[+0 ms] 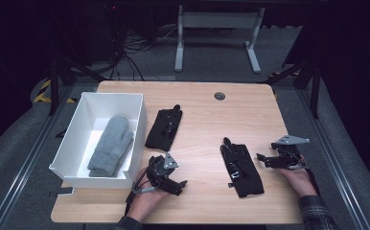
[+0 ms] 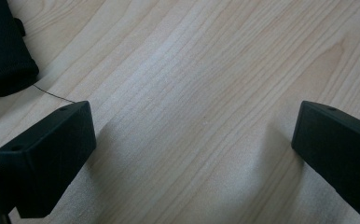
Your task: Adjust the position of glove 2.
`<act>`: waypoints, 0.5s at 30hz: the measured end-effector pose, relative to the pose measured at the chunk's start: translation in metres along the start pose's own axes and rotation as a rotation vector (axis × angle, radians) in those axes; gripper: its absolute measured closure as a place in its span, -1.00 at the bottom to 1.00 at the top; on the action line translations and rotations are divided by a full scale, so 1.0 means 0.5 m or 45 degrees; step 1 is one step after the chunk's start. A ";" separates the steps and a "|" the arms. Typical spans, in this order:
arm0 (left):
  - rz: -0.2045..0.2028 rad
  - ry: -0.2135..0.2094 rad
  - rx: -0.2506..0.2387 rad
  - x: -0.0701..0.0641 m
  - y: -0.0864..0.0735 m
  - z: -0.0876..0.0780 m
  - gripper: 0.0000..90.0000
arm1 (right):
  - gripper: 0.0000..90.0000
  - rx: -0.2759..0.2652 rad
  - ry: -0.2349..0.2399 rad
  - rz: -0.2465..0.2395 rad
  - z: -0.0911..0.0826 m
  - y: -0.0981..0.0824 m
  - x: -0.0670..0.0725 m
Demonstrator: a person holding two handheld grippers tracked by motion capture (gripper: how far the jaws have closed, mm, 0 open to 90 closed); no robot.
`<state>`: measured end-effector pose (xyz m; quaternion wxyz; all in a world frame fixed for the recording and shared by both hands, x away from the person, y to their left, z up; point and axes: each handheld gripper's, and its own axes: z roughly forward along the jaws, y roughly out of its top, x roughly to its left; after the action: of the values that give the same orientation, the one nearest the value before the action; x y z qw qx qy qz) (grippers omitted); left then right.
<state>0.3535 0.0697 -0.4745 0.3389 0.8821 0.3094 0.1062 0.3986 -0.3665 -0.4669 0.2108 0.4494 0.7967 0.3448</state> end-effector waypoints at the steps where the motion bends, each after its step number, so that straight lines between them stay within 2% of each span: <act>1: 0.002 -0.012 0.006 0.000 0.004 0.001 -0.95 | -0.66 0.001 -0.004 -0.001 0.000 0.000 0.000; 6: 0.005 -0.012 0.012 0.001 0.028 0.002 -0.87 | -0.66 0.001 -0.012 0.000 0.000 0.000 0.001; 7: -0.009 -0.010 0.005 0.005 0.035 0.001 -0.82 | -0.66 0.002 -0.011 0.000 0.000 0.000 0.001; 11: -0.046 0.049 -0.005 0.018 0.054 -0.005 -0.44 | -0.66 0.002 -0.012 -0.001 0.000 0.000 0.001; 12: -0.073 0.075 -0.020 0.025 0.062 -0.007 -0.29 | -0.66 0.001 -0.012 -0.001 0.000 0.000 0.001; 13: -0.073 0.075 -0.020 0.025 0.062 -0.007 -0.14 | -0.66 0.001 -0.012 -0.001 0.000 0.000 0.001; 14: -0.099 0.085 -0.023 0.032 0.069 -0.008 -0.14 | -0.66 0.001 -0.012 -0.001 0.000 0.000 0.001; 15: -0.115 0.097 -0.029 0.037 0.076 -0.008 0.18 | -0.66 0.001 -0.012 0.000 0.000 0.000 0.001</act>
<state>0.3846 0.0612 -0.4468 0.3413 0.8586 0.3604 0.1279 0.3986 -0.3661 -0.4670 0.2143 0.4509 0.7960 0.3422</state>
